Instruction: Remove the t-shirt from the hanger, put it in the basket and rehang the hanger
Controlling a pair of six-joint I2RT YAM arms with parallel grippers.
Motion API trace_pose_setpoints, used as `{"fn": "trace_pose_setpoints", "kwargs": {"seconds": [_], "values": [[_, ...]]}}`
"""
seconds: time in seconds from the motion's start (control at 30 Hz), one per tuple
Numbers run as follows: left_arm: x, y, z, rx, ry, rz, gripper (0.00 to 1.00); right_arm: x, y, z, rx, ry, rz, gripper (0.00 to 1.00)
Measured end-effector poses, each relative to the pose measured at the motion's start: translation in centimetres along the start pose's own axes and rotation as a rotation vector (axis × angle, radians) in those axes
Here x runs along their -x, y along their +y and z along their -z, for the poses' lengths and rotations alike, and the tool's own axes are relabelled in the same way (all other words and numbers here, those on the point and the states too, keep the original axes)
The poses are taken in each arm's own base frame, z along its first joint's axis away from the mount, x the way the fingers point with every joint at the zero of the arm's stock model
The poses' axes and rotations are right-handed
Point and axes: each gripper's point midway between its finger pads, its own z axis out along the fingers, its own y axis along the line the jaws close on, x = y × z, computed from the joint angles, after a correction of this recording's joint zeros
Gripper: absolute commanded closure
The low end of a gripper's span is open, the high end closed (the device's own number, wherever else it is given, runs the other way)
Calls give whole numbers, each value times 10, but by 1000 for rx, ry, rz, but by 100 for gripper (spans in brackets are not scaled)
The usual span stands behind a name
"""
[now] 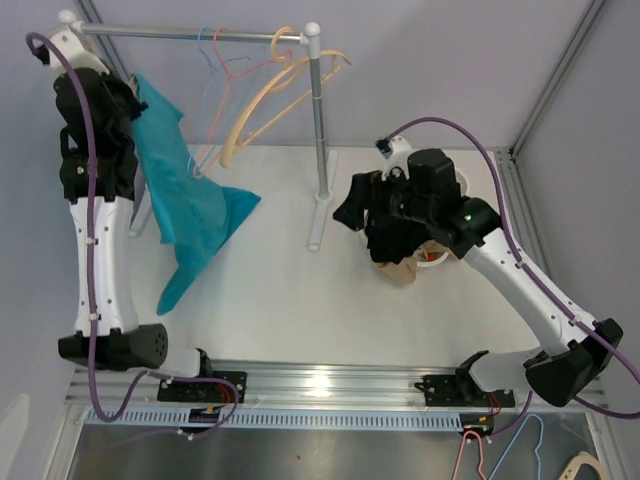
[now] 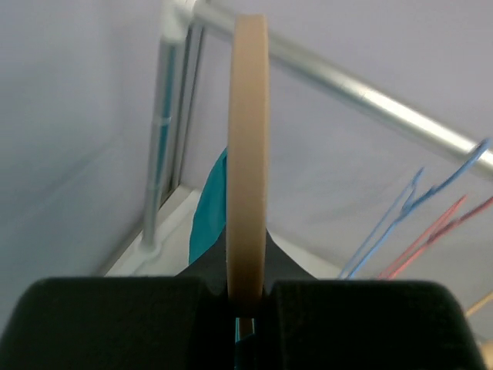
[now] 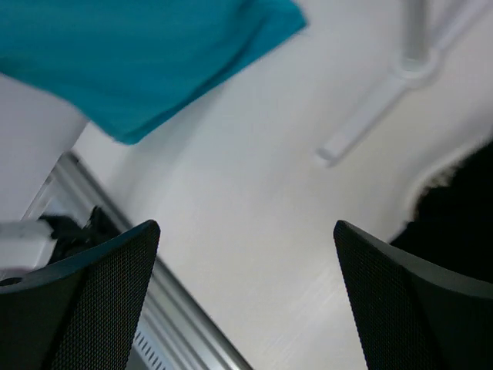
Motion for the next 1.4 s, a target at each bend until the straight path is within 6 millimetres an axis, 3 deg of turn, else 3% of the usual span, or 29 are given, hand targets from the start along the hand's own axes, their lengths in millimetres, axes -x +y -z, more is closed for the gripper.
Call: {"fn": "trace_pose_setpoints", "kwargs": {"seconds": [0.1, 0.23, 0.5, 0.67, 0.9, 0.97, 1.07, 1.1, 1.3, 1.4], "values": [[-30, 21, 24, 79, 57, -6, 99, -9, 56, 2, 178, 28, 81, 0], [-63, 33, 60, 136, 121, -16, 99, -34, 118, 6, 396, 85, 156, 1], [-101, 11, 125, 120, 151, -75, 99, -87, 227, 7, 675, 172, 310, 1], [-98, 10, 133, 165, 124, -98, 99, -109, 267, 5, 781, 179, 360, 1], [-109, 12, 129, 214, 127, -142, 99, -108, 315, -15, 862, 156, 386, 1], [-114, 12, 127, 217, 128, -149, 99, -112, 321, -17, 867, 161, 391, 14], [-119, 12, 125, 216, 129, -158, 99, -116, 327, -22, 866, 161, 407, 72], [-120, 12, 124, 215, 130, -159, 99, -118, 328, -24, 864, 162, 412, 100], [-120, 4, 116, 206, 114, -161, 99, -123, 323, -29, 822, 174, 407, 100], [-131, -4, 103, 207, 132, -178, 99, -143, 305, -17, 782, 209, 397, 100]]}}
